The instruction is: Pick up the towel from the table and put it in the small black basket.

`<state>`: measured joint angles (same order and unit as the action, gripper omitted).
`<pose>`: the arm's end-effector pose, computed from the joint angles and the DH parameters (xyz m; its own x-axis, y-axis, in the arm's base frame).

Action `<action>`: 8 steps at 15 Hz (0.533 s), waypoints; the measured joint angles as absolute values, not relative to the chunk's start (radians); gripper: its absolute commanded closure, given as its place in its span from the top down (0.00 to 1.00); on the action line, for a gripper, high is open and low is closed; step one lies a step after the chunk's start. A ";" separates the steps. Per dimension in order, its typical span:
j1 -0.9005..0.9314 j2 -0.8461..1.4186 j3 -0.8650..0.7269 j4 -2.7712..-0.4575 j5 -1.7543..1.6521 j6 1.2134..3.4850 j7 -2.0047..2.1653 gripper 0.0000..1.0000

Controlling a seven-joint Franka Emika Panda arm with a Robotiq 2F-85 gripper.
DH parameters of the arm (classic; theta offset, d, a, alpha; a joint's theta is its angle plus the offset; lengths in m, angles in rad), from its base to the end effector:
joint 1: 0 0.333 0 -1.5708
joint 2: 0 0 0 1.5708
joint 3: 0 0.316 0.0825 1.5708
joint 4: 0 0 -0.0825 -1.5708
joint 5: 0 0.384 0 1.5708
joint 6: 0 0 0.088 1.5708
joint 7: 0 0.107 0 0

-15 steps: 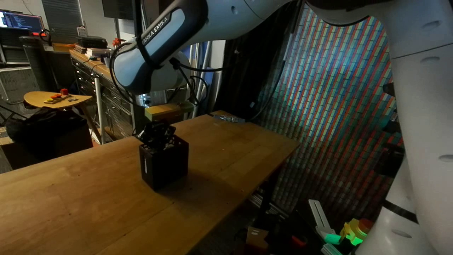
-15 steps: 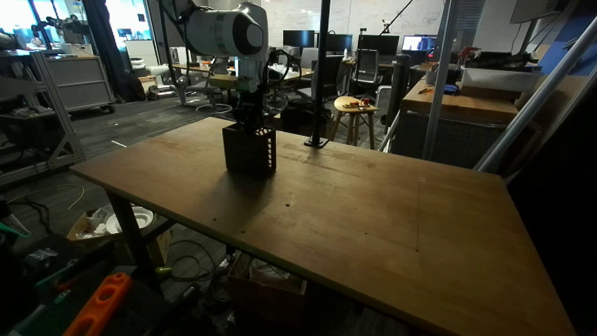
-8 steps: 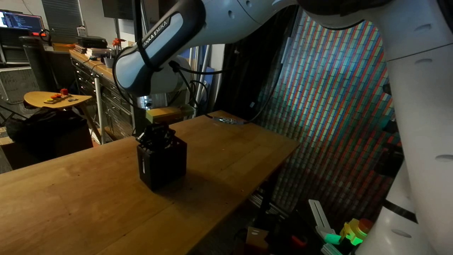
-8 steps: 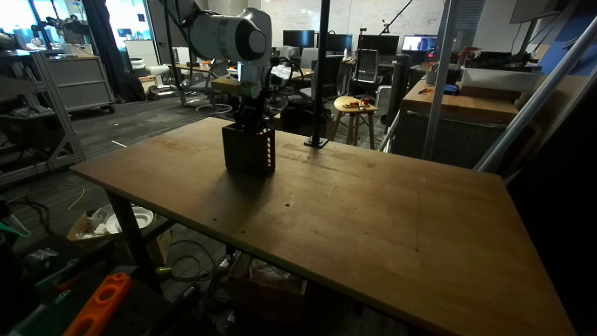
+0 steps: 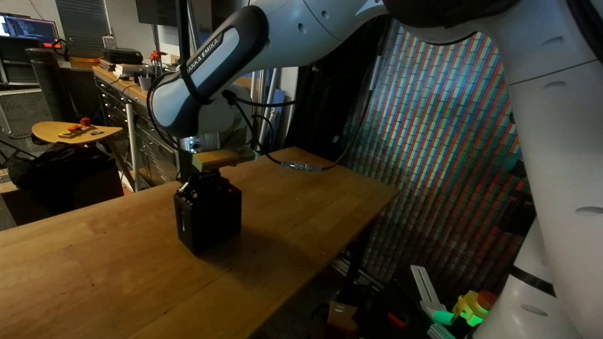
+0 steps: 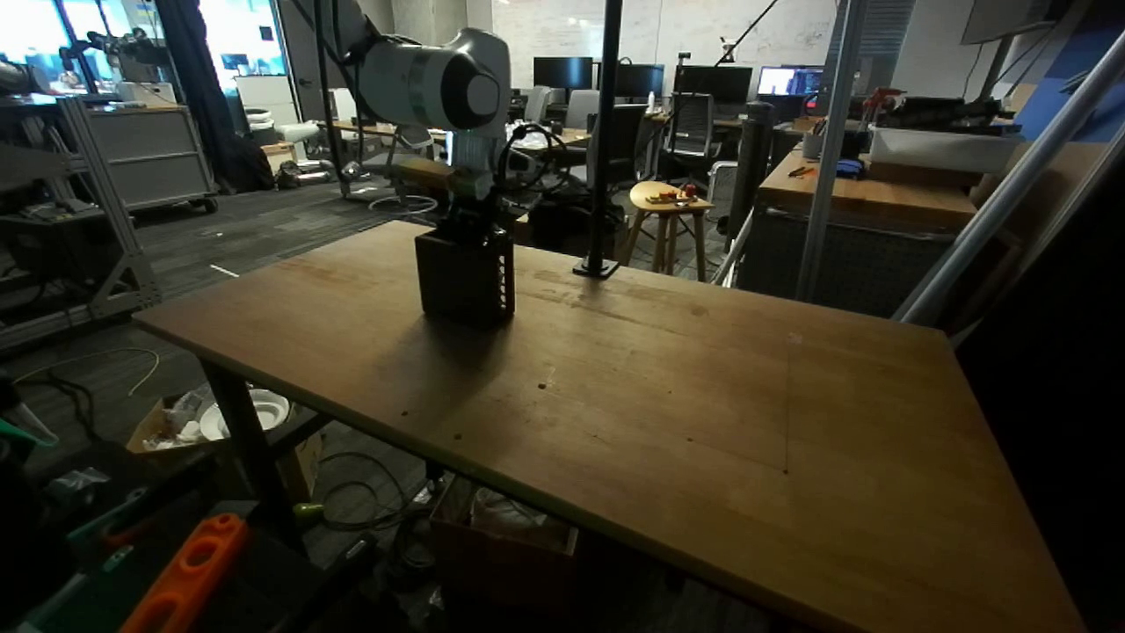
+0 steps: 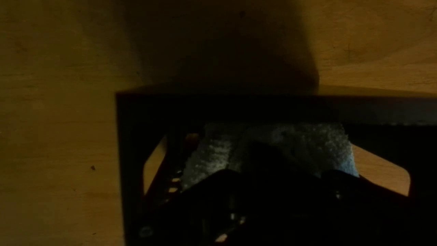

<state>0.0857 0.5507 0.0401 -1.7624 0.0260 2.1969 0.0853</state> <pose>0.6445 0.0804 0.2441 0.9927 0.0210 -0.1190 0.0175 -0.9994 -0.0301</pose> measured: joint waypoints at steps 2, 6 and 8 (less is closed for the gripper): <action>0.086 0.555 0.045 -1.762 0.026 2.203 0.077 0.00; 0.086 0.559 0.060 -1.761 0.029 2.208 0.068 0.00; 0.086 0.559 0.063 -1.761 0.029 2.208 0.068 0.00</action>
<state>0.0864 0.5592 0.0627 -1.7611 0.0294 2.2078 0.0678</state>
